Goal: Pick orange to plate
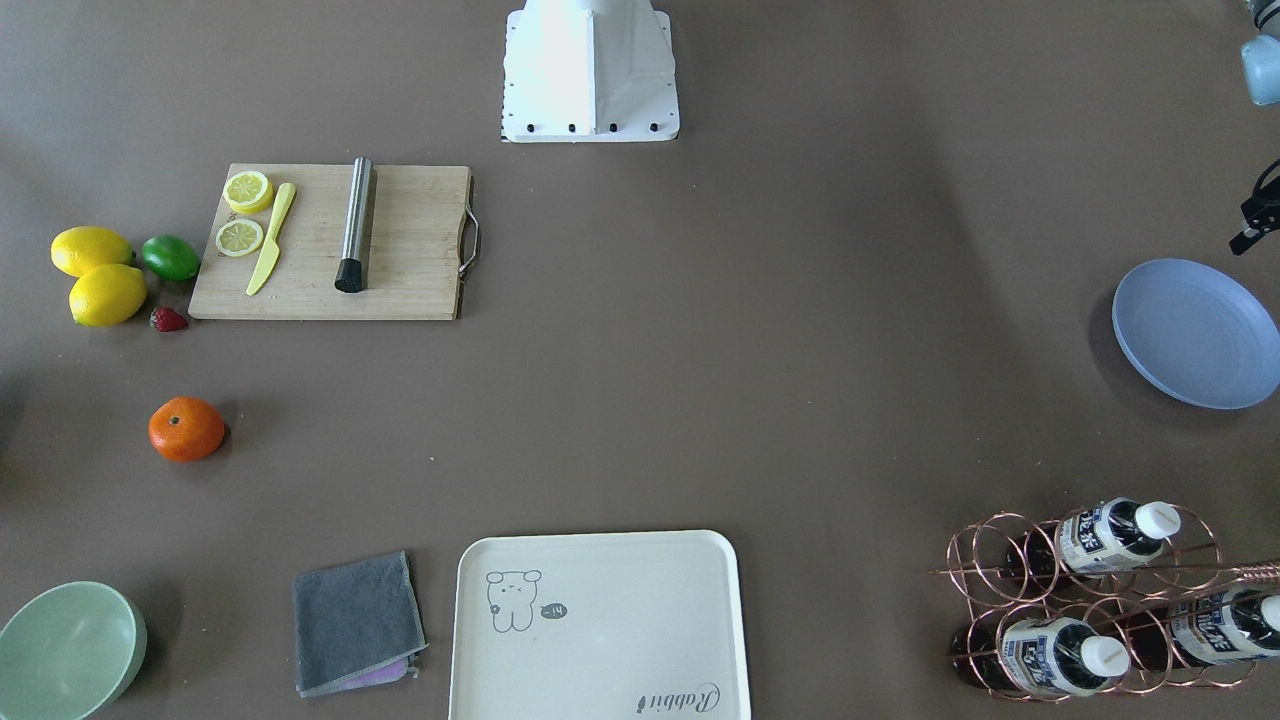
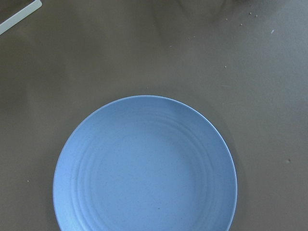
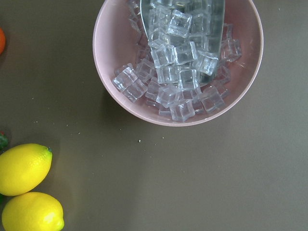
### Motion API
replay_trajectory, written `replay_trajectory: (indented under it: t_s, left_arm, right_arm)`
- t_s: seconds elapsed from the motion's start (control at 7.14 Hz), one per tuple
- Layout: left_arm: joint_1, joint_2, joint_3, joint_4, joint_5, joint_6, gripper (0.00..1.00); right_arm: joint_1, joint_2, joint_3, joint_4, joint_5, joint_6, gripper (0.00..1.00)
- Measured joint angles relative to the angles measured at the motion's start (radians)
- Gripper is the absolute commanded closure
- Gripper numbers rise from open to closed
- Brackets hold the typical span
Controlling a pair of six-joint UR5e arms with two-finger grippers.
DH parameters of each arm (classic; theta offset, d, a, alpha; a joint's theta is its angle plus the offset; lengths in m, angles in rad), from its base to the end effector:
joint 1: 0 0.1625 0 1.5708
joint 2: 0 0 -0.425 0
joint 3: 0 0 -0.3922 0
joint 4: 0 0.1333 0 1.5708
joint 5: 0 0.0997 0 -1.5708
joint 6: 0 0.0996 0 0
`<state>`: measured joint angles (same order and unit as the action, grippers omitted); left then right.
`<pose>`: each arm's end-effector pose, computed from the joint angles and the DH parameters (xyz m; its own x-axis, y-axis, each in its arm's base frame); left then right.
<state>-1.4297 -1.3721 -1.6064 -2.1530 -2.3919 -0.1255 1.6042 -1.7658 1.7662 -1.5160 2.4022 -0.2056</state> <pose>-0.0005 -0.4261 0.6642 0.6439 0.2744 -0.7142 -0.0483 0.9462 0.3201 0.0735 -0.4109 0.6408 0.6674 -0.2216 0.7109 0.1051 0.9732 0.2046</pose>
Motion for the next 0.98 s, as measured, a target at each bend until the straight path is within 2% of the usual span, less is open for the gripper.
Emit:
replay_trajectory:
  t_s: [0.14,0.42,0.7,0.98]
  left_arm:
    - [0.000,-0.012,0.047,-0.031,0.000,0.001,0.03]
    - [0.000,-0.095,0.230,-0.135,0.015,0.000,0.03]
    - [0.028,-0.148,0.362,-0.229,0.131,-0.001,0.03]
    - [0.055,-0.170,0.435,-0.261,0.170,-0.002,0.03]
  right_arm:
    - [0.000,-0.001,-0.001,0.000,0.000,0.000,0.00]
    - [-0.002,0.000,-0.011,0.000,-0.001,-0.001,0.00]
    - [-0.005,0.002,-0.031,0.001,-0.003,-0.001,0.00]
    - [-0.007,0.003,-0.034,0.002,-0.003,-0.002,0.00]
